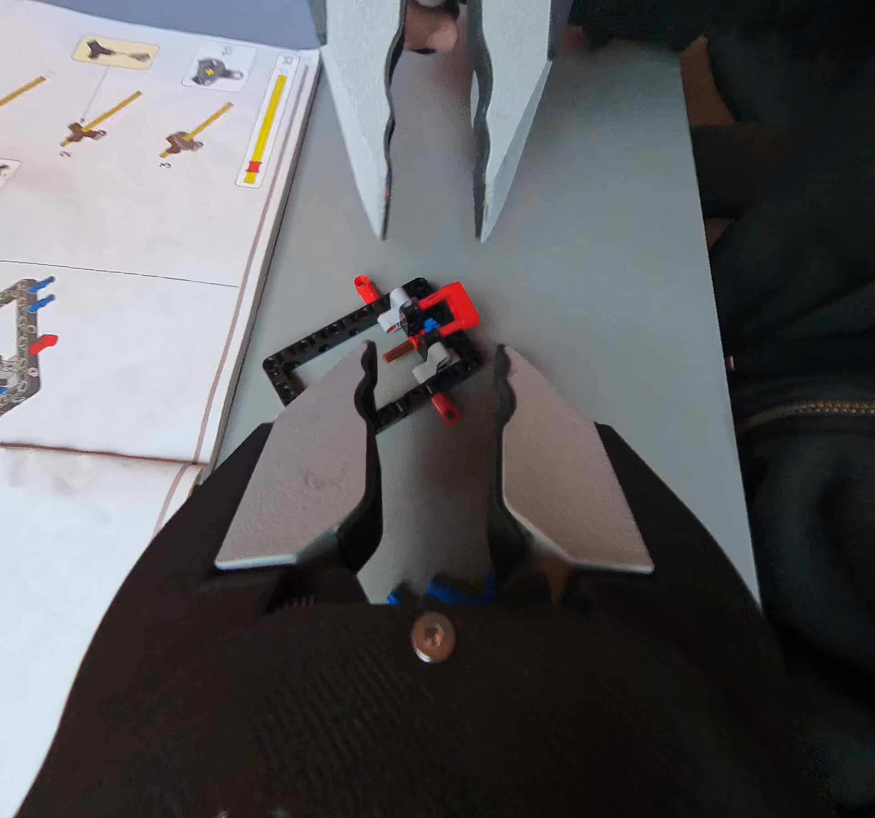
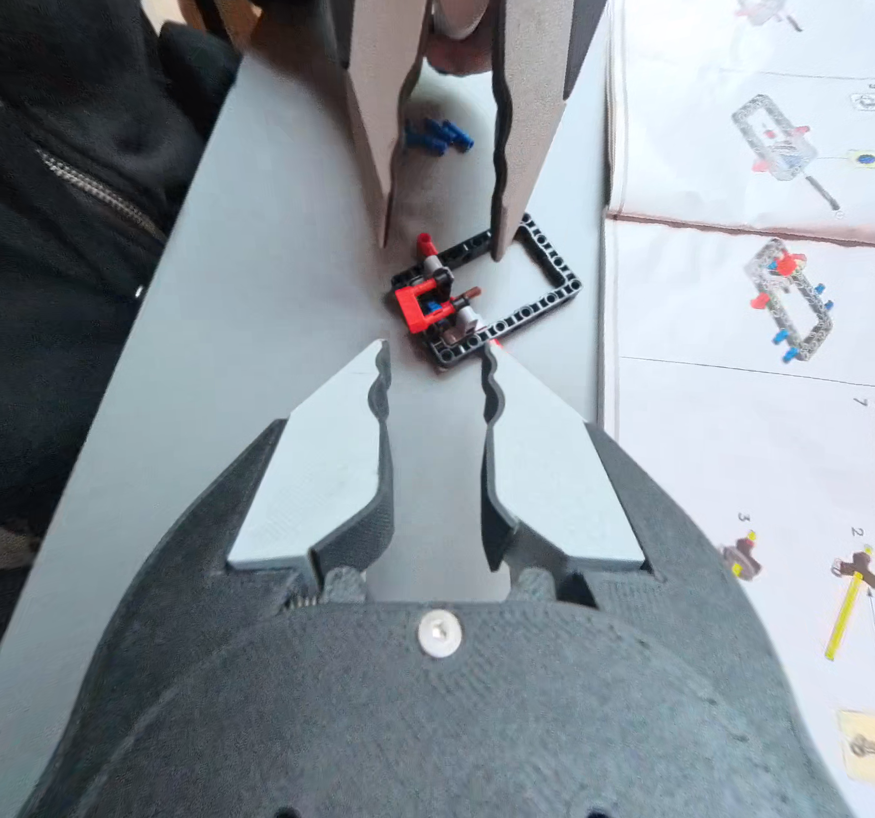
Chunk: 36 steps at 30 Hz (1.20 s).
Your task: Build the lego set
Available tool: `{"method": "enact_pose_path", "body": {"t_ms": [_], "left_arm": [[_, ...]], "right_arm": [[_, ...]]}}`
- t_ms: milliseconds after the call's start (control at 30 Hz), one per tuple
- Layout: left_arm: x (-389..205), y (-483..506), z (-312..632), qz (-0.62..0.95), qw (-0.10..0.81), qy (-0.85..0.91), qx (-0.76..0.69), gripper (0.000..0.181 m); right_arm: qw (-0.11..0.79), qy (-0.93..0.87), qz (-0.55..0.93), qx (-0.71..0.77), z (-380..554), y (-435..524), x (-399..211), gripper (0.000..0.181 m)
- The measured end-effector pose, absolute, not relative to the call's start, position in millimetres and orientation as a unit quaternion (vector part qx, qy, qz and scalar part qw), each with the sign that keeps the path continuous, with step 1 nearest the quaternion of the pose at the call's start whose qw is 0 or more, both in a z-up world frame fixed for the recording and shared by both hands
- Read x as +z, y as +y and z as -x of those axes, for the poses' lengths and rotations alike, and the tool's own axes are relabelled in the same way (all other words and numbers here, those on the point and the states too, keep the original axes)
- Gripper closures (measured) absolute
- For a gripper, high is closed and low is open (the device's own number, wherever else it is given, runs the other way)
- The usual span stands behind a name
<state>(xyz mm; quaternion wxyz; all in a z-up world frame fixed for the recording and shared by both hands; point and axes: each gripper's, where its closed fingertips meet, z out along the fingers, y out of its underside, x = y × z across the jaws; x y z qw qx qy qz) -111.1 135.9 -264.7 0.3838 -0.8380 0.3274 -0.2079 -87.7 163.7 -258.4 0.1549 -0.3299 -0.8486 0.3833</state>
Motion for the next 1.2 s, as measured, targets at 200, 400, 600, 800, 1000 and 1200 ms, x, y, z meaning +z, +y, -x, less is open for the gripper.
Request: {"method": "enact_pose_path", "body": {"t_ms": [200, 400, 600, 800, 1000, 1200], "left_arm": [[-284, 138, 100, 0.854, 0.345, 0.346, -0.176, 0.159], [-285, 137, 102, 0.842, 0.348, 0.366, -0.188, 0.169], [-279, 131, 109, 0.844, 0.350, 0.345, -0.213, 0.137], [-284, 133, 101, 0.862, 0.349, 0.332, -0.160, 0.136], [-283, 138, 104, 0.867, 0.381, 0.301, -0.114, 0.140], [-266, 124, 97, 0.864, 0.405, 0.287, -0.088, 0.165]], "right_arm": [[0.169, -0.882, 0.266, 0.350, 96, 153, -280, 0.132], [0.160, -0.881, 0.247, 0.370, 98, 143, -283, 0.150], [0.149, -0.862, 0.280, 0.395, 103, 139, -284, 0.148], [0.148, -0.852, 0.304, 0.400, 103, 135, -284, 0.144], [0.154, -0.844, 0.319, 0.401, 103, 133, -284, 0.140], [0.140, -0.843, 0.317, 0.412, 100, 132, -282, 0.143]]}}
